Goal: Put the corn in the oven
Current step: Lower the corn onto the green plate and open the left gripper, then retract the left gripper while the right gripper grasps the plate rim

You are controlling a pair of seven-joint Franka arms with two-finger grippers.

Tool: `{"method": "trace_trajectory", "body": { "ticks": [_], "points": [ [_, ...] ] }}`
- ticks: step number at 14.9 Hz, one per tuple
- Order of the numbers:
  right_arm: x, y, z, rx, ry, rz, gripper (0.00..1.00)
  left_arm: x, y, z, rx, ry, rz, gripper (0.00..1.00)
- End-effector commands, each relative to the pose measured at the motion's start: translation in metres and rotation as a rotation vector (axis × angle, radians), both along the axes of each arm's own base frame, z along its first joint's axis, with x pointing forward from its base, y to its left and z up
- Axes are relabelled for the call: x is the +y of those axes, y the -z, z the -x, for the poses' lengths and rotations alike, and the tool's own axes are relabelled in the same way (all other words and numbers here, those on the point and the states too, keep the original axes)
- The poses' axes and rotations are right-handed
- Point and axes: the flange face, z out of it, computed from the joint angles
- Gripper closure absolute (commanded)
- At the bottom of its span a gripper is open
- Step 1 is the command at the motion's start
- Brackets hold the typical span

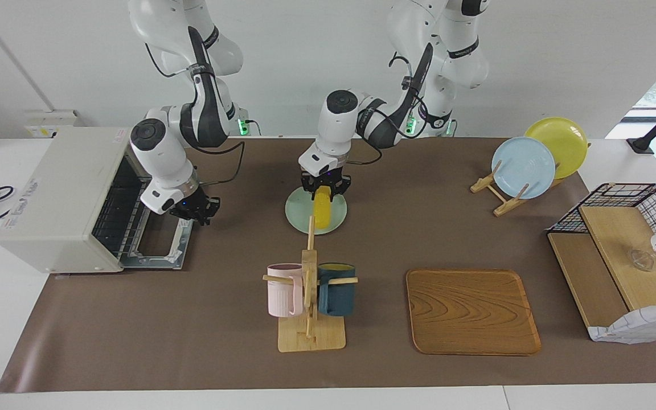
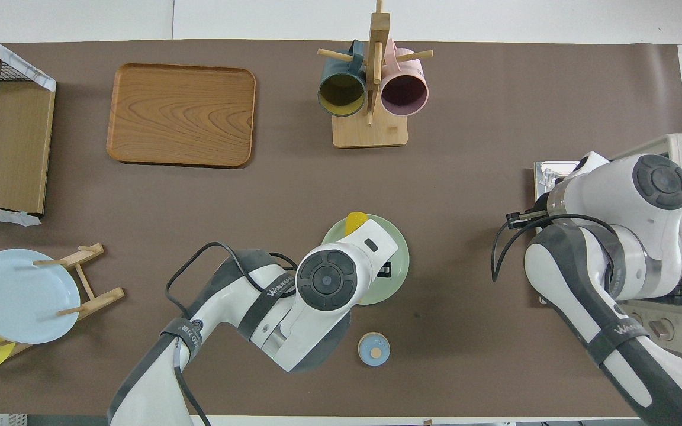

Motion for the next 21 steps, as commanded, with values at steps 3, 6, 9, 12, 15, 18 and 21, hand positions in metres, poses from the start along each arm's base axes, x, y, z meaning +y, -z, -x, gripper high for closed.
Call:
{"method": "trace_trajectory", "body": {
  "ticks": [3, 6, 9, 12, 15, 18, 21],
  "points": [
    [-0.001, -0.006, -0.003, -0.004, -0.016, -0.018, 0.61, -0.003, -0.001, -0.001, 0.003, 0.01, 0.02, 1.0],
    [-0.001, -0.005, -0.003, -0.003, -0.013, -0.019, 0.0, -0.002, 0.001, -0.001, 0.015, -0.013, 0.028, 0.01],
    [0.0, -0.006, -0.003, -0.002, 0.0, -0.02, 0.0, -0.002, -0.012, -0.007, 0.015, -0.028, 0.04, 0.0],
    [0.005, -0.008, -0.004, 0.008, 0.016, -0.025, 0.0, 0.009, -0.032, -0.011, 0.036, -0.045, 0.041, 0.0],
    [0.036, -0.014, -0.004, 0.012, 0.04, -0.027, 0.0, 0.039, -0.072, -0.029, 0.055, -0.095, 0.046, 0.0],
    [0.059, -0.025, -0.008, 0.025, 0.027, -0.027, 0.0, 0.099, -0.135, -0.082, 0.105, -0.191, 0.023, 0.0],
    [0.149, -0.06, -0.014, 0.046, 0.066, 0.019, 0.0, 0.155, -0.17, -0.123, 0.089, -0.29, 0.027, 0.0]
  ]
}}
